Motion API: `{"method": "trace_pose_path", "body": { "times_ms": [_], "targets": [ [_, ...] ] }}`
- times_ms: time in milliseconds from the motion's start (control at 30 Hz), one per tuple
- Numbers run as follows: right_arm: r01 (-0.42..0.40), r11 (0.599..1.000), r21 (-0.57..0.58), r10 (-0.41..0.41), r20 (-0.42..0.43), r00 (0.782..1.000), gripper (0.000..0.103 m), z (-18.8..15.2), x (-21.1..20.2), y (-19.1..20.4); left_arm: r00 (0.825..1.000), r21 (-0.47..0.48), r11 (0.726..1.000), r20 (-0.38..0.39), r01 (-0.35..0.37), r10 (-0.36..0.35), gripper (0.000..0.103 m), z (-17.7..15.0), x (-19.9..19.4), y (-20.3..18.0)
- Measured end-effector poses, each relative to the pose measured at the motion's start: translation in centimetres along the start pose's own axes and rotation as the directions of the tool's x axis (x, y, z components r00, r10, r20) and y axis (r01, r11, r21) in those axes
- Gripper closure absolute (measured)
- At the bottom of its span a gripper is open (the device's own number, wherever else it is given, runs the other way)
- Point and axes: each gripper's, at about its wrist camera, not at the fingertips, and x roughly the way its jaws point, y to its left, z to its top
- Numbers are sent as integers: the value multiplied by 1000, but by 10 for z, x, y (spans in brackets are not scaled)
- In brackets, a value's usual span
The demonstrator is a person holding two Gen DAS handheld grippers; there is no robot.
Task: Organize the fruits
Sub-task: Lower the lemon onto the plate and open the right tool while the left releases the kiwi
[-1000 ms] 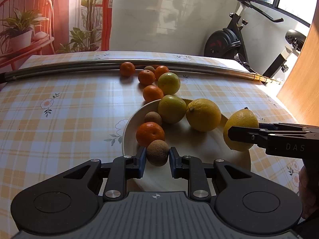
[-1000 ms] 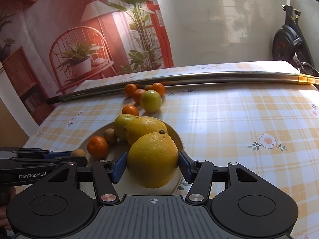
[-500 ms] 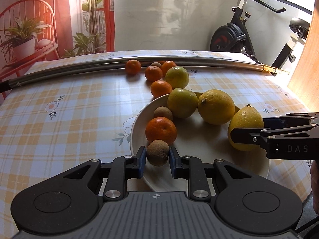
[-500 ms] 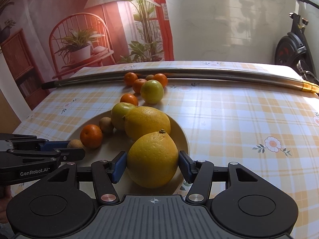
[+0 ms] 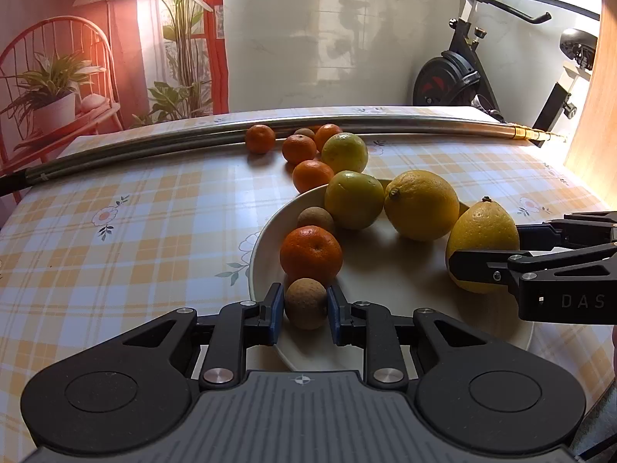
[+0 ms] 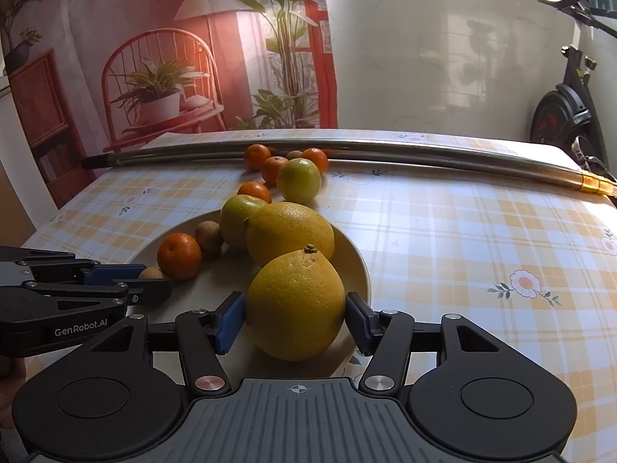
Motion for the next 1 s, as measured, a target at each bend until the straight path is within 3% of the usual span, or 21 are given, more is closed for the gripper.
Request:
{"method": "trace_pose_path", "body": {
  "times_ms": [267,433,600,700,1000],
  "targets": [
    [30,998,-54,-28,32,999,50,-5,-4,7,1000,20,1000,10,-6,6,72,-2,-5,-5],
    [43,998,-53,-40,57,998,45,-3,-6,6,999,40,999,45,13,-15,47,-2,-11,-9],
    [62,997,-41,-59,74,996,39,-3,-8,3,997,17,1000,74,24,-25,42,-1,-15,-6],
    [69,997,-30,-67,78,995,34,-3,-9,1,997,-2,1000,83,-8,8,33,-1,-16,-4],
    [86,996,-2,-86,76,993,22,-3,-7,-3,994,-49,999,101,-23,28,30,3,-18,2]
  ]
}}
